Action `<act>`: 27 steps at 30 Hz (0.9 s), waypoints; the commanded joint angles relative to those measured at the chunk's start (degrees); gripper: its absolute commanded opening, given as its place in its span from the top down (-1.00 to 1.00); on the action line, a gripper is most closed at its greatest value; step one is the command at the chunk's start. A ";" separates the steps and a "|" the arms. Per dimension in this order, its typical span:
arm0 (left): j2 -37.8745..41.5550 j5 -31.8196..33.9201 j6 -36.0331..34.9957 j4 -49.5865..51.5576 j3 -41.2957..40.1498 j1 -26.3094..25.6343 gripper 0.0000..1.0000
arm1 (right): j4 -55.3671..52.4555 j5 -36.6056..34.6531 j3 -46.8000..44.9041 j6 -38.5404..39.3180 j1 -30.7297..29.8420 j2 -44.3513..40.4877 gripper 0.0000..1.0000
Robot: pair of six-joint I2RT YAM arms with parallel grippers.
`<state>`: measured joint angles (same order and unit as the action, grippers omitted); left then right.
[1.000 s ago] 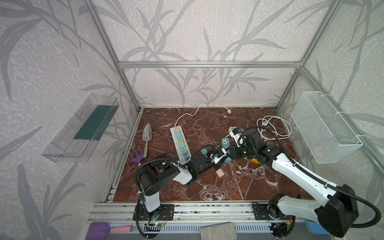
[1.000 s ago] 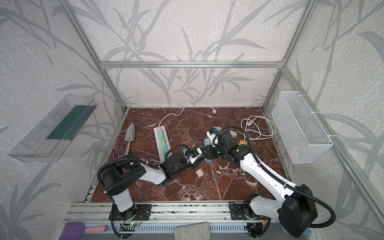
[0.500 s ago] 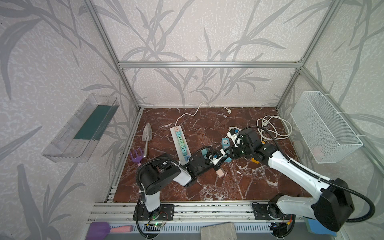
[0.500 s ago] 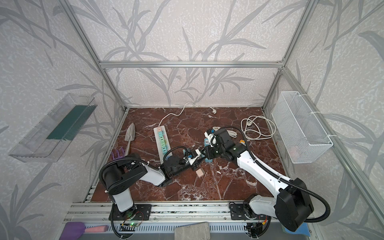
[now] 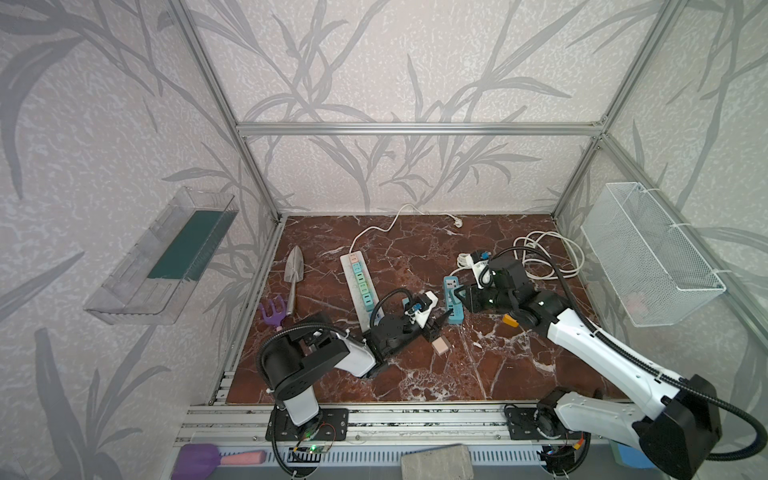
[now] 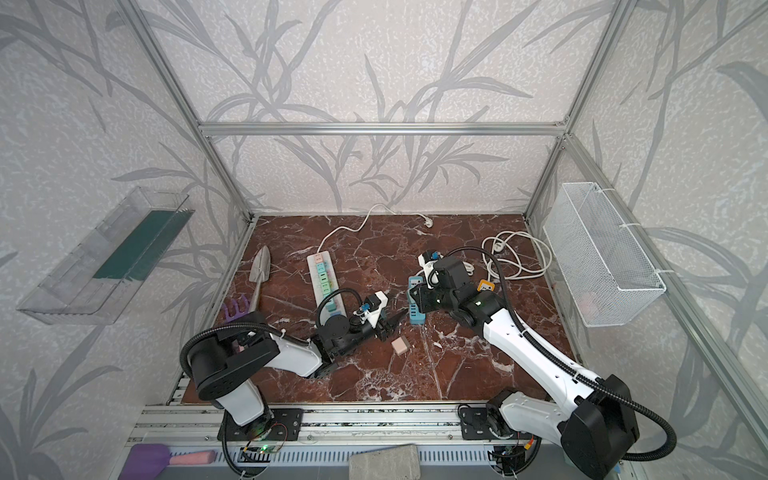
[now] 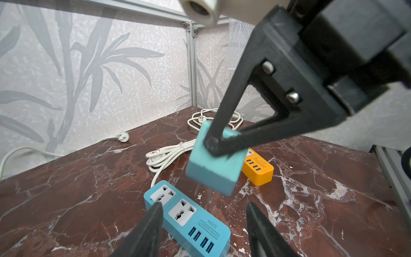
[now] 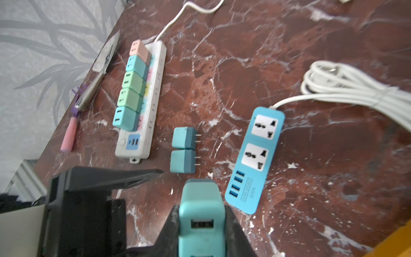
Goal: Insert plugs into power strip
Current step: Pass the plug, then insert the plug into the socket.
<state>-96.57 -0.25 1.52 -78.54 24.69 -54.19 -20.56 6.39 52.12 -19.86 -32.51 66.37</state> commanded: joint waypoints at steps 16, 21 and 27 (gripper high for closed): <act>28.76 22.74 33.77 74.08 16.85 5.41 -0.29 | 12.03 -15.65 0.66 -1.53 0.12 14.38 1.00; 32.54 14.99 41.34 73.99 13.24 10.01 -0.29 | 13.15 -16.65 2.69 0.47 0.13 19.46 1.00; 35.32 12.05 43.27 72.09 11.13 11.16 -0.28 | 12.98 -18.78 6.33 2.38 0.54 24.72 1.00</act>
<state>-63.31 13.56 41.08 -6.92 36.03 -43.38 -9.43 -10.11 55.61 -18.79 -32.34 89.71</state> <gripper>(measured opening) 0.643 0.276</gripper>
